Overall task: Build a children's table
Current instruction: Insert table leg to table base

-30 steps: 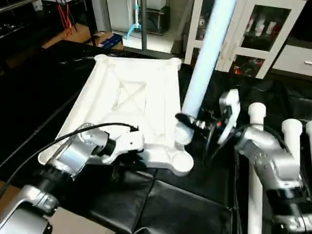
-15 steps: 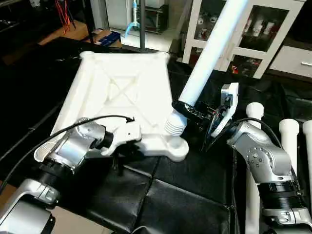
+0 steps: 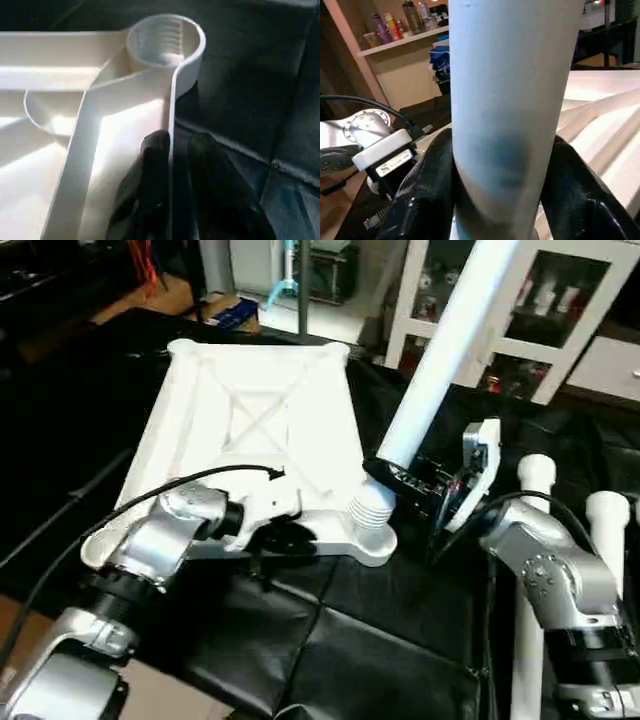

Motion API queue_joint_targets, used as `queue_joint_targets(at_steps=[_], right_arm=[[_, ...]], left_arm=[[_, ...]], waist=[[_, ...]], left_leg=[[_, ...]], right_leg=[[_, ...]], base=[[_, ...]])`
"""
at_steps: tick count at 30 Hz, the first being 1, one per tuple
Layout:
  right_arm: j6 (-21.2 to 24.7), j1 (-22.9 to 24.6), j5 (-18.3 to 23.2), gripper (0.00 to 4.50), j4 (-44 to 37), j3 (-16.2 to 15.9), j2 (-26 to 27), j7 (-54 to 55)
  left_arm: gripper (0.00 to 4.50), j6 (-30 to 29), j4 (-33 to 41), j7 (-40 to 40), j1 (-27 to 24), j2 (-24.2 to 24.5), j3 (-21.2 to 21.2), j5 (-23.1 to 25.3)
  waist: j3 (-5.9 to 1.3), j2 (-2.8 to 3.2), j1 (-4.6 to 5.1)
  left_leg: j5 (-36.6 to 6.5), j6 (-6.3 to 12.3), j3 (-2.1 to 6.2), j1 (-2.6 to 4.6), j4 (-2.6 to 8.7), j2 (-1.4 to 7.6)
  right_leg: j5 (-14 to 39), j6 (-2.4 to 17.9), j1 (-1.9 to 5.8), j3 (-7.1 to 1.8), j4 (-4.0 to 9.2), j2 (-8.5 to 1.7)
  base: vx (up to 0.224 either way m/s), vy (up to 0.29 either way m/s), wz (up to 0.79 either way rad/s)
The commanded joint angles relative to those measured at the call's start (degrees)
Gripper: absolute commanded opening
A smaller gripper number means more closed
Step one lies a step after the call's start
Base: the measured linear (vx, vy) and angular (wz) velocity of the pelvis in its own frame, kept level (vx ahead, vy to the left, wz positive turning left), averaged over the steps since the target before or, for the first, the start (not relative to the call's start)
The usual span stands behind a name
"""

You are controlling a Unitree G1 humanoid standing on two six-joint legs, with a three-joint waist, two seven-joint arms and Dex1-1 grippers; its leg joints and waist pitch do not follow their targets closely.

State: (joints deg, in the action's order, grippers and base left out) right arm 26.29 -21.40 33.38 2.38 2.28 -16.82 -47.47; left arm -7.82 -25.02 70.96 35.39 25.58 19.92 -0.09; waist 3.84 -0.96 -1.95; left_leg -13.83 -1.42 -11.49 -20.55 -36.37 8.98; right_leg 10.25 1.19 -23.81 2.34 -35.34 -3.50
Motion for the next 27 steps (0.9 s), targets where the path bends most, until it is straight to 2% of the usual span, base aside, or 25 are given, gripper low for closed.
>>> queue_joint_targets(at_steps=[1,4,11,14,15,16,18,19,21,22,24,26,27], right_arm=[[0.48,0.43,0.58,1.85,-2.07,0.99,-1.02,0.33],[0.54,0.91,0.53,1.85,-2.55,1.23,-1.33,0.30],[1.44,1.09,0.75,1.85,-4.02,1.28,-1.59,0.97],[1.20,1.13,0.45,1.85,-4.04,0.90,-1.42,1.18],[1.20,1.13,0.45,1.85,-4.04,0.90,-1.42,1.18],[1.22,1.30,0.48,1.85,-4.32,0.60,-1.22,1.46],[1.24,1.42,0.48,1.85,-4.42,0.56,-1.14,1.51],[1.27,1.52,0.43,1.85,-4.56,0.47,-1.06,1.60],[1.41,1.50,0.11,1.85,-4.82,0.10,-0.73,2.07],[1.38,1.40,-0.04,1.85,-4.79,-0.03,-0.63,2.20],[1.14,0.88,-0.48,1.85,-4.21,-0.40,-0.50,2.22],[0.62,0.33,-1.27,1.85,-3.35,-0.82,-0.51,2.24],[-0.10,-0.34,-2.39,1.85,-2.15,-1.32,-0.63,2.31]], left_arm=[[0.77,0.76,-0.40,-0.23,0.79,-0.10,0.23,0.71],[0.77,1.50,-0.79,-0.45,0.00,-0.03,1.00,1.51],[0.77,3.92,-3.33,-2.28,-0.88,-0.03,2.65,4.04],[0.77,5.53,-4.89,-4.05,-0.95,-0.66,3.02,5.07],[0.77,5.53,-4.89,-4.05,-0.95,-0.66,3.02,5.07],[0.77,5.60,-6.00,-5.79,-0.51,-1.78,2.60,5.21],[1.08,5.48,-6.17,-5.88,-0.39,-1.97,2.60,5.21],[1.08,5.50,-6.15,-5.73,-0.35,-1.97,2.67,5.19],[1.16,6.34,-6.38,-5.58,-0.30,-1.98,2.86,5.36],[1.16,6.53,-6.44,-5.54,-0.31,-2.00,2.86,5.38],[1.16,6.14,-6.93,-4.73,-0.21,-2.09,2.76,5.07],[0.83,6.26,-7.36,-4.30,-0.10,-2.04,2.73,4.99],[0.82,6.48,-7.84,-4.15,0.07,-2.03,2.65,5.01]], waist=[[-4.48,0.16,0.01],[-4.52,0.02,0.05],[-4.62,0.09,0.25],[-4.57,0.31,0.25],[-4.51,0.16,0.28],[-4.46,0.21,0.30],[-4.28,0.54,0.13],[-4.22,0.40,0.18],[-4.17,0.61,0.23],[-4.25,0.45,0.32],[-4.30,0.51,0.33],[-4.33,0.46,0.27],[-4.33,0.48,0.27]], left_leg=[[0.99,4.05,1.67,0.85,4.49,4.30],[0.59,3.61,1.73,0.77,4.50,4.30],[1.35,4.17,1.80,0.75,4.42,4.31],[0.53,3.90,1.81,0.77,4.44,4.32],[0.12,3.68,1.80,0.80,4.49,4.37],[-0.55,3.36,1.78,0.79,4.51,4.36],[-2.34,2.58,1.77,1.12,4.64,4.42],[-3.33,1.94,1.80,1.14,4.76,4.44],[-4.08,1.13,1.93,1.12,4.87,4.43],[-3.90,0.89,1.98,1.04,4.89,4.41],[-3.42,0.89,1.93,1.09,4.83,4.35],[-3.32,0.96,1.92,1.01,4.81,4.29],[-3.21,0.93,1.95,1.00,4.81,4.32]], right_leg=[[1.75,17.21,3.36,-3.04,2.66,-5.24],[2.26,16.85,3.53,-3.05,2.74,-5.25],[0.79,16.95,3.54,-3.01,2.62,-5.18],[1.51,17.05,3.49,-3.00,2.77,-5.15],[1.88,17.00,3.52,-3.00,2.85,-5.17],[2.68,16.94,3.52,-3.02,2.95,-5.18],[4.77,16.74,3.29,-3.04,3.28,-5.18],[5.86,16.50,3.34,-3.05,3.40,-5.14],[7.04,15.93,3.46,-3.07,3.52,-5.18],[6.96,15.66,3.59,-3.07,3.51,-5.20],[6.26,15.67,3.50,-3.10,3.49,-5.16],[6.11,15.76,3.57,-3.12,3.46,-5.22],[5.97,15.78,3.56,-3.10,3.42,-5.23]], base=[[0.000,0.000,0.00],[0.000,0.000,0.00],[0.000,0.000,0.00],[0.000,0.000,0.00],[0.000,0.000,0.00],[0.000,0.000,0.00],[0.000,0.000,0.00],[0.000,0.000,0.00],[0.000,0.000,0.00],[0.000,0.000,0.00],[0.000,0.000,0.00],[0.000,0.000,0.00],[0.000,0.000,0.00]])
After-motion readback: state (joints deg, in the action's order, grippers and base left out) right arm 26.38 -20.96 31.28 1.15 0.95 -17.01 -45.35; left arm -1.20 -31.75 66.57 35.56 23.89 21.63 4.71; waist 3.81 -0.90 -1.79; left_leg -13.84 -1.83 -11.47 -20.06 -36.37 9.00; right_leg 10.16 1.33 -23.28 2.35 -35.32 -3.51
